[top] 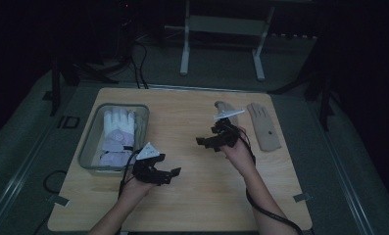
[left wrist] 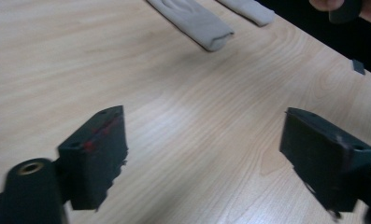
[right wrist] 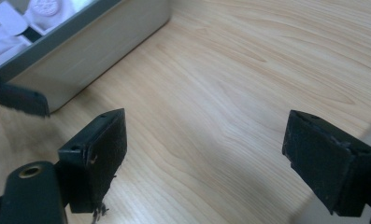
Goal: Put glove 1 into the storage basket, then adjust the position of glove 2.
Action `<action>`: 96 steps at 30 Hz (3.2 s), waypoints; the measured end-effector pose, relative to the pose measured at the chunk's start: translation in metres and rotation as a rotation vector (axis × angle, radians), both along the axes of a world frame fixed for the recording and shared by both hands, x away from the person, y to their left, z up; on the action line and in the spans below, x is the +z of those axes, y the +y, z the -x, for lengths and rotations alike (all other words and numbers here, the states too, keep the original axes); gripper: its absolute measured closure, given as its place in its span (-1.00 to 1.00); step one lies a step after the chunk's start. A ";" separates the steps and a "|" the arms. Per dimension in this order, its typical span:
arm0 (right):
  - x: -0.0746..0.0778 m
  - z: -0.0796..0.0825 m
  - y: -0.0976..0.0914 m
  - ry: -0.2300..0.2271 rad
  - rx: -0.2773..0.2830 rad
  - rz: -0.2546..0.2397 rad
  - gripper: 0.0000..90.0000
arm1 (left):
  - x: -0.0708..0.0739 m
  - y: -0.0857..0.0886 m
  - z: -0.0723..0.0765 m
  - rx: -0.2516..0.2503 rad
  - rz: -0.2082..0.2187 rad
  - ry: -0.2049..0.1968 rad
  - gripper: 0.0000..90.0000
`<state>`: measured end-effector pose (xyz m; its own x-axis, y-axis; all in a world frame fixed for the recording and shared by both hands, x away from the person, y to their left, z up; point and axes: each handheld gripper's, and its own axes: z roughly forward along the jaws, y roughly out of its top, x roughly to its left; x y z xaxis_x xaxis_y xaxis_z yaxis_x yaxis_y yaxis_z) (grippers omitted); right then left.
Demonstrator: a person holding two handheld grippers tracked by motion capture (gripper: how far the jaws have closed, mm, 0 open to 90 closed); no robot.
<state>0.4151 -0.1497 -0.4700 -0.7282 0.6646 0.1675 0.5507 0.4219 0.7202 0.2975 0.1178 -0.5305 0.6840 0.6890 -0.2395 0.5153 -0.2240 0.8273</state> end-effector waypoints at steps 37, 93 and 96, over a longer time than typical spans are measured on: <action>-0.053 -0.088 -0.075 -0.117 -0.343 0.153 -0.21 | -0.035 -0.006 0.028 0.042 -0.053 -0.066 -0.79; 0.015 0.009 -0.002 -0.132 -0.351 -0.063 0.79 | -0.033 -0.005 0.030 0.068 -0.047 -0.099 -0.79; 0.006 0.019 0.001 -0.114 -0.352 -0.082 0.79 | -0.032 -0.004 0.030 0.071 -0.045 -0.101 -0.79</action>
<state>0.3958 -0.1484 -0.4641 -0.4751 0.8649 0.1620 0.5660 0.1594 0.8088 0.2670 0.1139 -0.5626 0.6525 0.7448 -0.1396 0.4458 -0.2284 0.8655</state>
